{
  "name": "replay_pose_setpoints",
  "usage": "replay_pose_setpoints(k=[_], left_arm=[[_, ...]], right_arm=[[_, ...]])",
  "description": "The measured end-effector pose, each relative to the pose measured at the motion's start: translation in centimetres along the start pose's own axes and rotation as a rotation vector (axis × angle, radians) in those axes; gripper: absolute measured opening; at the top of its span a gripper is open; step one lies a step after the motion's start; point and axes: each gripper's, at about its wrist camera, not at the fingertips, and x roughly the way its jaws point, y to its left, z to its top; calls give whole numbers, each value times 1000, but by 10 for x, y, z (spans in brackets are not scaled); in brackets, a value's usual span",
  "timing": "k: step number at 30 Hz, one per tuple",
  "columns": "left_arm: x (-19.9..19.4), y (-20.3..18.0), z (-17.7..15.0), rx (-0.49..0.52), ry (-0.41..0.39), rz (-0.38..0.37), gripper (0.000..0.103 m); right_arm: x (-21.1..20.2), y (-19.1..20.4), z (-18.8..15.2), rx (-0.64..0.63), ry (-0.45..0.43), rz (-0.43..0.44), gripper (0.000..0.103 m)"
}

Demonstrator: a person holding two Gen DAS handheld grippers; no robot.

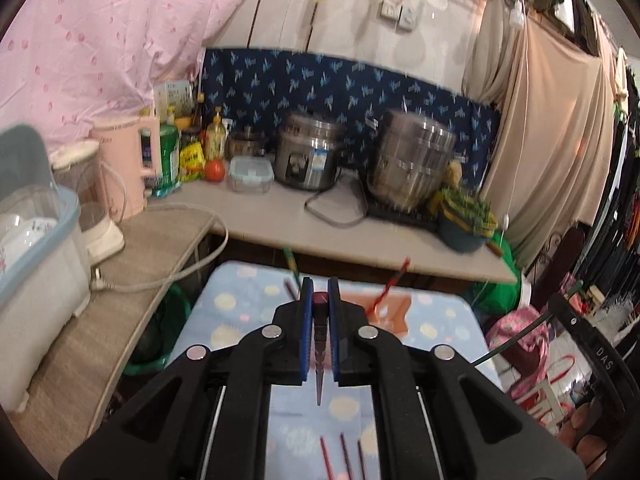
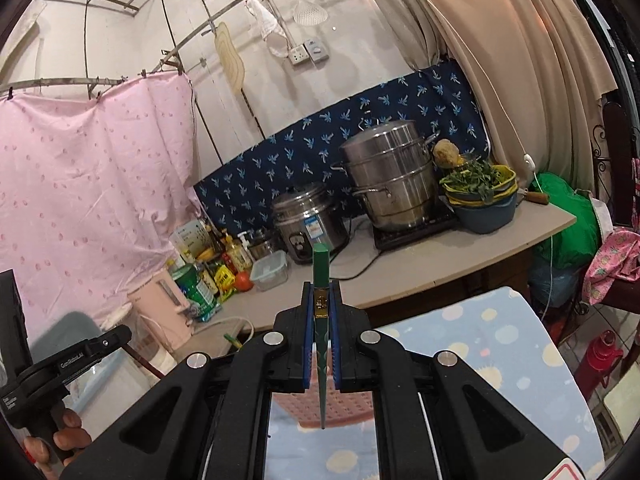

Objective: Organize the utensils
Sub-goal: 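Carry the dark-red chopstick with the left tool while the right tool carries the green one, then open the left tool over the basket while the right tool releases the green chopstick into it, then move the left tool to the gold flower spoon while the right tool approaches a dark-red chopstick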

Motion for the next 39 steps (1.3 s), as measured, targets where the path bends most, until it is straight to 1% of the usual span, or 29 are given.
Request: replay_pose_setpoints(k=[4,5,9,11,14,17,24,26,27,29,31,33,34,35,36,37,39], left_arm=[[7,-5,35,-14,-100,-7,7],[10,-7,39,-15,-111,-7,7],[27,-11,58,-20,-169,0,7],[38,-11,63,-28,-179,0,7],[60,-9,67,-34,-170,2,7],[83,-7,62,-34,-158,11,7],[131,4,35,-51,-60,13,7],[138,6,29,-56,-36,12,7],[141,8,26,-55,-24,14,7],[145,9,22,-53,-10,21,7],[146,11,19,-57,-1,26,7],[145,13,17,-62,8,22,8],[145,14,16,-66,14,20,14],[143,15,15,-69,18,19,25],[141,15,13,-72,19,23,30],[138,15,12,-72,15,30,34],[133,14,9,-65,21,32,35]], right_arm=[[29,11,18,-6,-43,10,7],[38,12,21,-6,-46,11,7],[70,11,25,0,-33,9,7],[86,8,21,2,-11,1,7],[110,2,10,11,32,-5,7],[127,-4,-3,14,72,-16,7],[151,-14,-32,3,145,-41,7],[156,-17,-38,7,171,-40,8],[157,-19,-40,12,177,-39,10],[154,-20,-42,16,174,-45,14],[152,-20,-42,20,175,-42,15],[147,-19,-40,20,171,-39,19],[143,-18,-39,21,168,-37,20],[139,-17,-38,21,164,-35,22],[135,-16,-38,20,162,-32,23],[129,-15,-38,17,161,-28,23],[120,-13,-38,15,166,-21,24]])
